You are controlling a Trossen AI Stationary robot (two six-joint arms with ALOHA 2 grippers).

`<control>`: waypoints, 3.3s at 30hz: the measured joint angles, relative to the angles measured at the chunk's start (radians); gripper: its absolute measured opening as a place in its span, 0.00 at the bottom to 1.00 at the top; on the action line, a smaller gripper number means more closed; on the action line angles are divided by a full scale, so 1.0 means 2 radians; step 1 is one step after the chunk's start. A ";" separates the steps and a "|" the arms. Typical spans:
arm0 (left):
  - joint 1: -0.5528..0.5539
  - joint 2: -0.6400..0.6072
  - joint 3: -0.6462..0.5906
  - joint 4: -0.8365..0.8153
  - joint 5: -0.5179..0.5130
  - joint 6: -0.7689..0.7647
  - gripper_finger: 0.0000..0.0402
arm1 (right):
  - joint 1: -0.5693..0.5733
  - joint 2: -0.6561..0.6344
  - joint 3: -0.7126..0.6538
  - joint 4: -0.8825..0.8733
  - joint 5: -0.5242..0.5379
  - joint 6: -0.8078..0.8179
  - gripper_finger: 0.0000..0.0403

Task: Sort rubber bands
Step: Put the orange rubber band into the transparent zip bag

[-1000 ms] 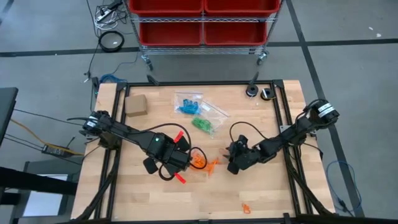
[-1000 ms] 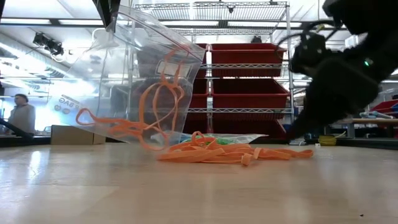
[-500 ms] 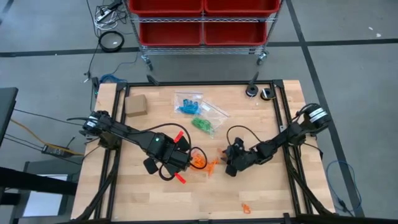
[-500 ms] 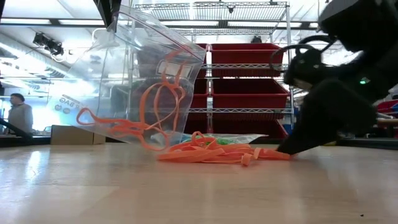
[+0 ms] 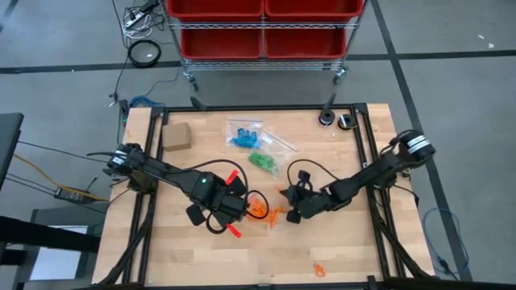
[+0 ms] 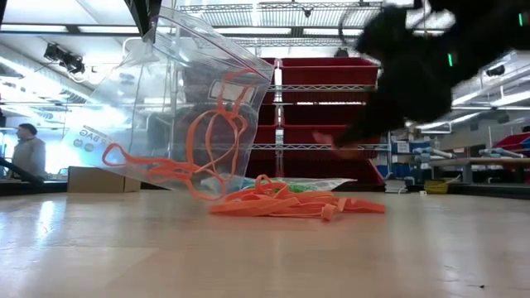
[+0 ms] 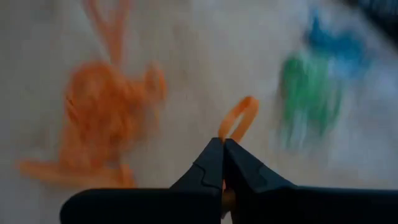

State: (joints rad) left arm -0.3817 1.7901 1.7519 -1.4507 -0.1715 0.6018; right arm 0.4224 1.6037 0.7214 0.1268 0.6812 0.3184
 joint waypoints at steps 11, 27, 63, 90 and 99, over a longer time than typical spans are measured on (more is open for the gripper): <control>0.000 0.000 0.000 0.001 0.000 0.000 0.00 | -0.040 -0.029 0.131 0.018 -0.044 -0.197 0.00; 0.000 0.000 0.000 0.003 0.000 0.000 0.00 | -0.072 0.107 0.265 -0.012 -0.210 -0.216 0.03; 0.000 0.000 0.000 0.005 0.000 -0.001 0.00 | -0.028 0.068 0.042 0.097 -0.180 0.006 0.34; 0.000 0.000 0.000 0.009 0.000 -0.001 0.00 | -0.015 0.050 0.079 0.062 -0.124 -0.060 0.00; 0.000 0.000 0.000 0.009 0.000 -0.002 0.00 | -0.005 -0.022 0.078 0.064 -0.073 -0.107 0.00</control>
State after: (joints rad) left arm -0.3817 1.7901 1.7519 -1.4323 -0.1715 0.5987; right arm 0.4119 1.5595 0.8772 0.2551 0.5356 0.1037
